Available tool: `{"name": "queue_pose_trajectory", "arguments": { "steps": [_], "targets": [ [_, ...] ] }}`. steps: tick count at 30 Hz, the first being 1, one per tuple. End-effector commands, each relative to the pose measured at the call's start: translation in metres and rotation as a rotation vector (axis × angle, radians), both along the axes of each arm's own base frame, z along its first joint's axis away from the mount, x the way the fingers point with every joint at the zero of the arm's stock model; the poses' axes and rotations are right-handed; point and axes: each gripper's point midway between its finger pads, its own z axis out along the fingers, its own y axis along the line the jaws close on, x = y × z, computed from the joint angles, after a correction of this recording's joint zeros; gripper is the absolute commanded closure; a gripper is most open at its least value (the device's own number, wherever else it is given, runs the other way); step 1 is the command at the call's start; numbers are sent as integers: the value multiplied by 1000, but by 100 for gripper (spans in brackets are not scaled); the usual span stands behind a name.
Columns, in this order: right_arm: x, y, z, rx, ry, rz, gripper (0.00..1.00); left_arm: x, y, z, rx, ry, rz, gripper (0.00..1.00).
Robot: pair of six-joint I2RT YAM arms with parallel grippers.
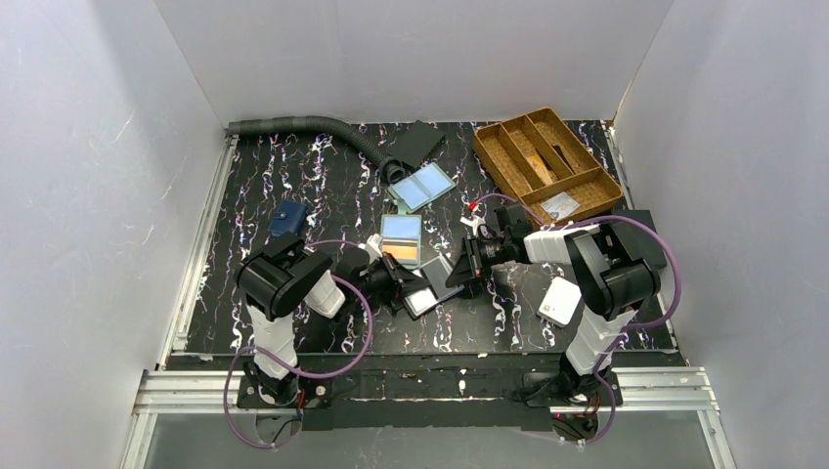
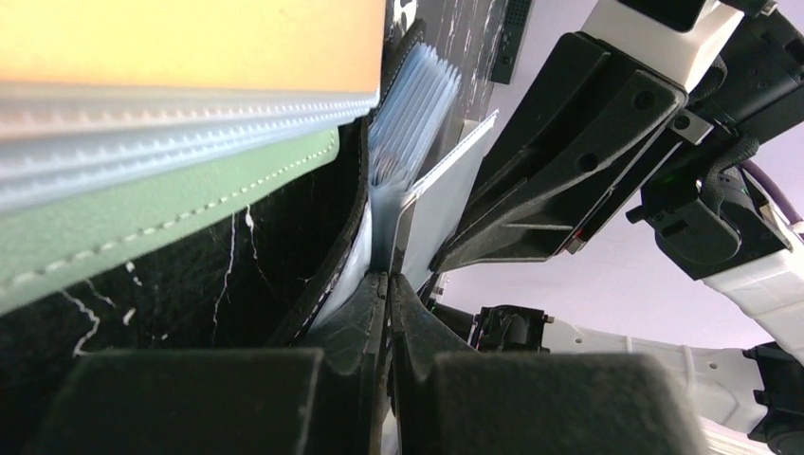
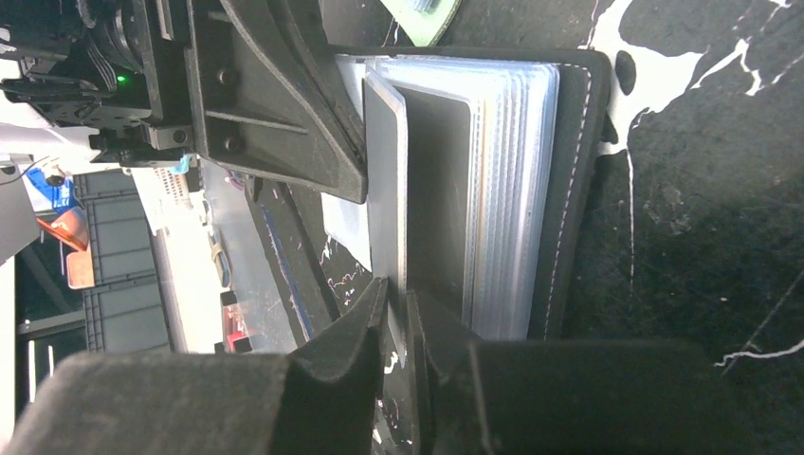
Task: Take the credit cards out of the card holder
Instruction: Remove the credit card from the card holder.
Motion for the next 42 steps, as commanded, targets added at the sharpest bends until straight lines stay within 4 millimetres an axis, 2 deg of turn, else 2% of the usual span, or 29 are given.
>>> {"name": "queue_pose_trajectory", "arguments": {
  "steps": [1, 12, 20, 25, 27, 35, 42],
  "targets": [
    [-3, -8, -25, -91, 9, -5, 80, -8, -1, 27, -44, -96, -56, 100],
    [2, -10, -24, -88, -5, -14, 83, -19, 9, 13, 2, -50, -71, 100],
    [-3, -8, -20, -57, 16, 2, 98, -20, 14, 14, 18, -57, -68, 100],
    [-5, -5, -14, -18, 34, 8, 99, -15, 8, 24, -6, -71, -77, 75],
    [-6, -3, -12, -3, 45, 10, 99, -14, 7, 25, -10, -72, -78, 71],
    [-12, 5, 10, 121, 106, 31, 99, -18, 13, 14, 12, -37, -55, 63],
    [-13, 9, 31, 206, 114, 58, 99, -14, 12, 19, 3, -54, -48, 60]
  ]
}}
